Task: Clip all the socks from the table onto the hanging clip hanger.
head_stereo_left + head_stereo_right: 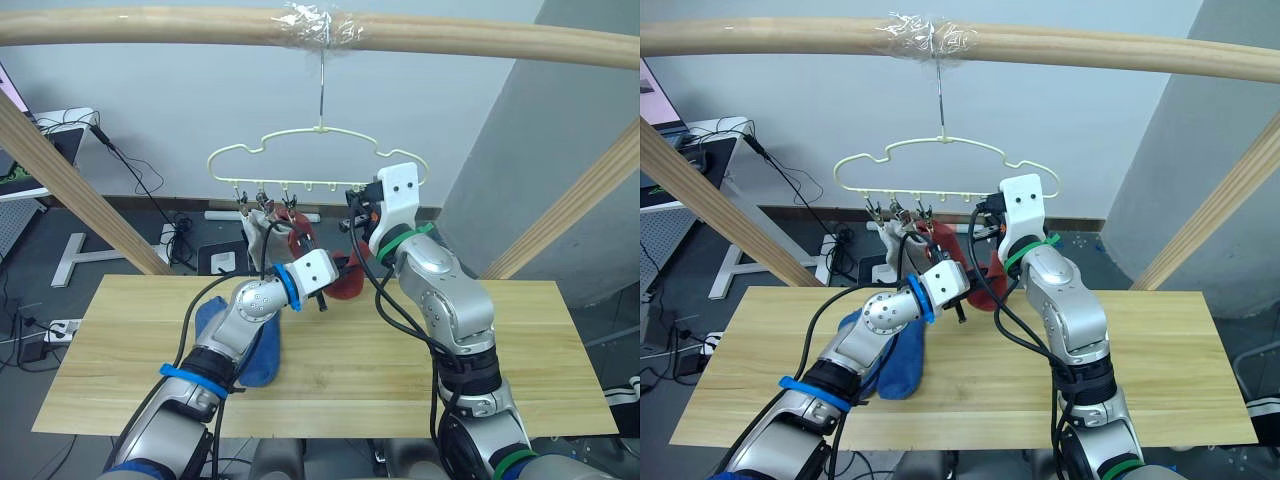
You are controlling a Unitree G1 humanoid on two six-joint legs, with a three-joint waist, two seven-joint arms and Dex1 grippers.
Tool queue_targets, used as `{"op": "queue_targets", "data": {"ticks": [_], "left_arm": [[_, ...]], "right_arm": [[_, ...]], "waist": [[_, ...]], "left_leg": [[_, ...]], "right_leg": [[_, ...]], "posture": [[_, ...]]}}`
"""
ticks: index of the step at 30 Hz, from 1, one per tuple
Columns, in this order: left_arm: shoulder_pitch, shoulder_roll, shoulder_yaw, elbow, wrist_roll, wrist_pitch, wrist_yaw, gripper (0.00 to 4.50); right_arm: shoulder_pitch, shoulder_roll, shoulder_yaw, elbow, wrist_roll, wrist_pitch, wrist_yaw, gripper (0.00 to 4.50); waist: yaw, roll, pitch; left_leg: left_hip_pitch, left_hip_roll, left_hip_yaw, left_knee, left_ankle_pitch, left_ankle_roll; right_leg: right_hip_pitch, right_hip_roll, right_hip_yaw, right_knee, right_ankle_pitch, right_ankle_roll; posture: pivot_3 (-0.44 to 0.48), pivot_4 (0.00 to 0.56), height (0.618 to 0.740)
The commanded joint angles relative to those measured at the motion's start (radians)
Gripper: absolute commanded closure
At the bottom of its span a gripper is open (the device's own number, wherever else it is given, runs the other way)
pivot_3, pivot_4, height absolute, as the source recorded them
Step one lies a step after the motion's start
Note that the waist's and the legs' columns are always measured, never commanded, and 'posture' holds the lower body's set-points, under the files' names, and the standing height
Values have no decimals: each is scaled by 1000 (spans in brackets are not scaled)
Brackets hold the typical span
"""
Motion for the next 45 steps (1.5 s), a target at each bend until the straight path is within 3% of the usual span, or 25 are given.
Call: {"op": "queue_targets", "data": {"ticks": [1, 18, 21, 25, 27, 32, 34, 37, 45], "left_arm": [[-22, -5, 8, 9, 23, -25, 41, 4480], [-71, -9, 23, 24, 58, -45, 156, 4480], [-71, -7, 17, 26, 55, -51, 154, 4500], [-48, -15, 28, 10, -28, -44, 94, 4500], [-41, -12, 30, 0, -44, -31, 77, 3958], [4, 13, 15, -34, -86, -16, -14, 2537], [30, 20, 20, -64, -123, 4, -58, 2537], [98, 41, 43, -178, -283, 109, -188, 2537], [173, 104, 120, -401, -535, 405, -348, 2537]], "right_arm": [[-6, 8, 10, -64, 27, 7, 9, 4500], [3, -14, 32, -67, 21, 42, -4, 4500], [4, -8, 19, -64, 29, 35, -14, 3725], [1, -17, 19, -60, 22, 39, -20, 2230], [4, -23, 24, -63, 17, 44, -21, 1507], [23, -41, 37, -81, 15, 50, -15, 1500], [33, -51, 44, -93, 15, 49, -9, 1500], [87, -105, 70, -156, 5, 35, 16, 1500], [201, -188, 76, -295, 9, 11, 38, 1500]], "waist": [[0, 0, 0], [0, 0, 0], [0, 0, 0], [0, 0, 0], [0, 0, 0], [-1, 0, 0], [-1, 0, 0], [-2, 0, 0], [-9, 0, 0]], "left_leg": [[0, 0, 0, 0, 0, 0], [0, 0, -1, 0, 0, 0], [0, 0, -1, 0, 0, 0], [0, 0, -1, 0, 0, 0], [0, 0, -1, 0, 0, 0], [0, 0, -1, 0, 0, 0], [0, 0, -1, 0, 0, 0], [0, 0, -1, 0, 0, 0], [0, 0, -4, 4, 0, 0]], "right_leg": [[0, 0, 0, 0, 0, 0], [0, 0, -1, 0, 0, 0], [0, 0, -1, 0, 0, 0], [0, 0, -1, 0, 0, 0], [0, 0, -1, 0, 0, 0], [0, 0, -1, 0, 0, 0], [0, 0, -1, 0, 0, 0], [0, 0, -1, 0, 0, 0], [2, 1, -2, 2, 0, 0]], "posture": [[-21, 214, 705], [-21, 214, 705], [-21, 214, 705], [-21, 214, 705], [-21, 214, 705], [-21, 214, 705], [-21, 214, 705], [-25, 216, 705], [-25, 217, 705]]}}
